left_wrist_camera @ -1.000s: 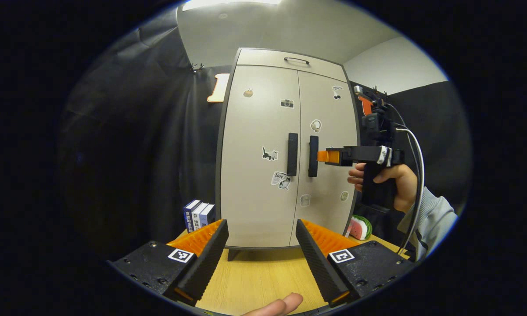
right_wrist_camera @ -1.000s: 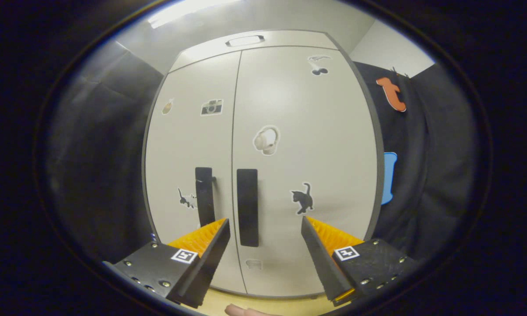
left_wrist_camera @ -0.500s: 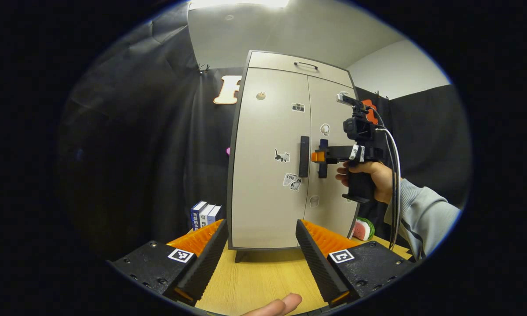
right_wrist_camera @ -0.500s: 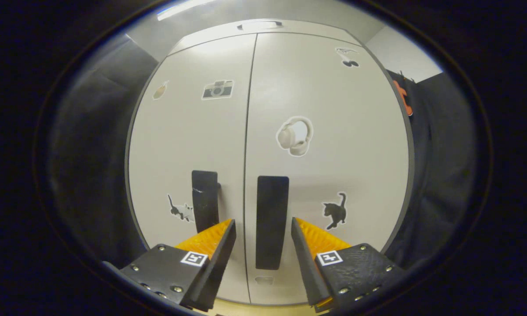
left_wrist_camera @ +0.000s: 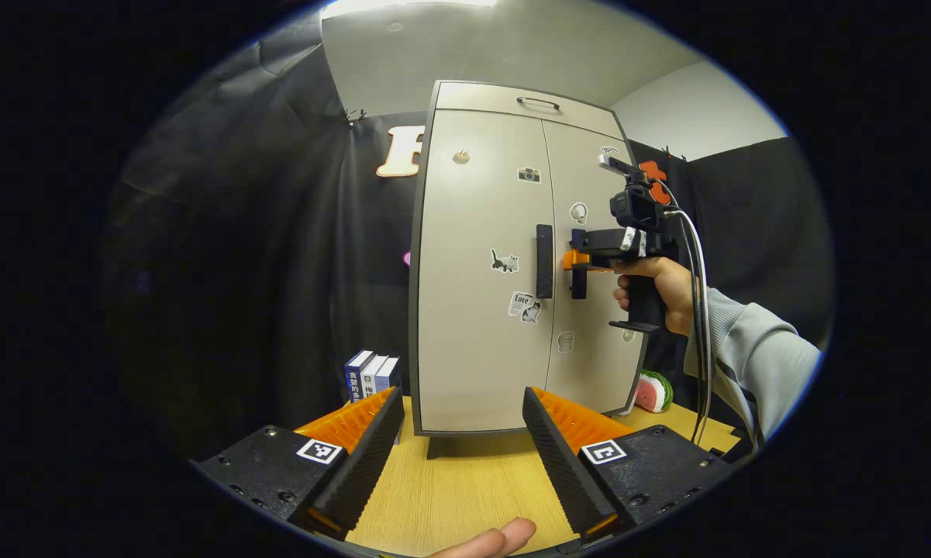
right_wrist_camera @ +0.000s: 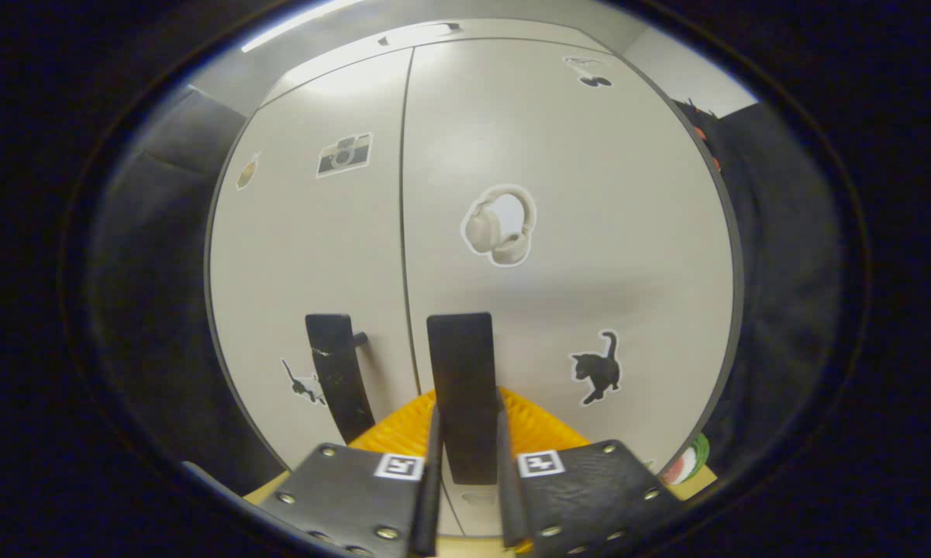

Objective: Open the right door of the double-door shoe cabinet with the right hand, and open the left door with the left hand.

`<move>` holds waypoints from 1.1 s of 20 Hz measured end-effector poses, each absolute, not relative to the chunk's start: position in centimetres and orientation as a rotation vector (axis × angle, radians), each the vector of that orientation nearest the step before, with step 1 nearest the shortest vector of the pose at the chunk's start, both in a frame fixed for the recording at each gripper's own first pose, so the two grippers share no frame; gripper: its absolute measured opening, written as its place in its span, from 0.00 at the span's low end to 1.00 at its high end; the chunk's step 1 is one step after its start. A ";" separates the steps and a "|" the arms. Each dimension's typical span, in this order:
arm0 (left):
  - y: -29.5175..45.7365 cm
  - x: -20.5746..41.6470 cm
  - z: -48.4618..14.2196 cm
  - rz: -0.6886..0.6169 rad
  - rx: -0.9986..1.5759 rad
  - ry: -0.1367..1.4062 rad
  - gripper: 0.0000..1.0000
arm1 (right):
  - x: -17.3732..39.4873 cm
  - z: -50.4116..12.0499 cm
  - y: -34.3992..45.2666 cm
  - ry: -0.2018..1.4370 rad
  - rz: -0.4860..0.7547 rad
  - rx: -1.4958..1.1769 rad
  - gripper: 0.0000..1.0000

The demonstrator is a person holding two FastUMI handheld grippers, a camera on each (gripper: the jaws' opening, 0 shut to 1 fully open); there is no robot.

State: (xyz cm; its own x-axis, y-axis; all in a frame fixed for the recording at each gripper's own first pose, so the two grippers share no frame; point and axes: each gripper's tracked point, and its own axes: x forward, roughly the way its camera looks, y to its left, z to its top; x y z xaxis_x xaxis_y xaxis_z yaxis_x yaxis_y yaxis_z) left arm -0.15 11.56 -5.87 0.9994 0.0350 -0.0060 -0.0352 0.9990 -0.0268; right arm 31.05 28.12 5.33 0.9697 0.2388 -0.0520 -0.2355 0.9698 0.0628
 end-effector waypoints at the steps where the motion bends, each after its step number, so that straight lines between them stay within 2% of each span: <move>1: 11.5 -0.4 -5.7 0.039 -0.029 0.006 0.96 | 31.1 5.3 28.2 0.068 0.238 0.064 0.28; 2: 11.6 -0.6 -5.6 0.046 -0.030 0.007 0.96 | 30.9 5.3 28.0 0.071 0.245 0.070 0.27; 4: 11.8 -1.0 -5.3 0.064 -0.028 0.009 0.96 | 31.2 5.1 28.0 0.088 0.249 0.087 0.18; 12: 11.2 -3.4 -5.0 0.098 0.037 0.021 0.96 | 29.3 5.4 27.1 0.086 0.239 0.039 0.18; 22: 6.9 -6.6 -2.8 0.083 0.039 -0.022 0.96 | 27.0 5.9 25.3 0.106 0.317 0.037 0.18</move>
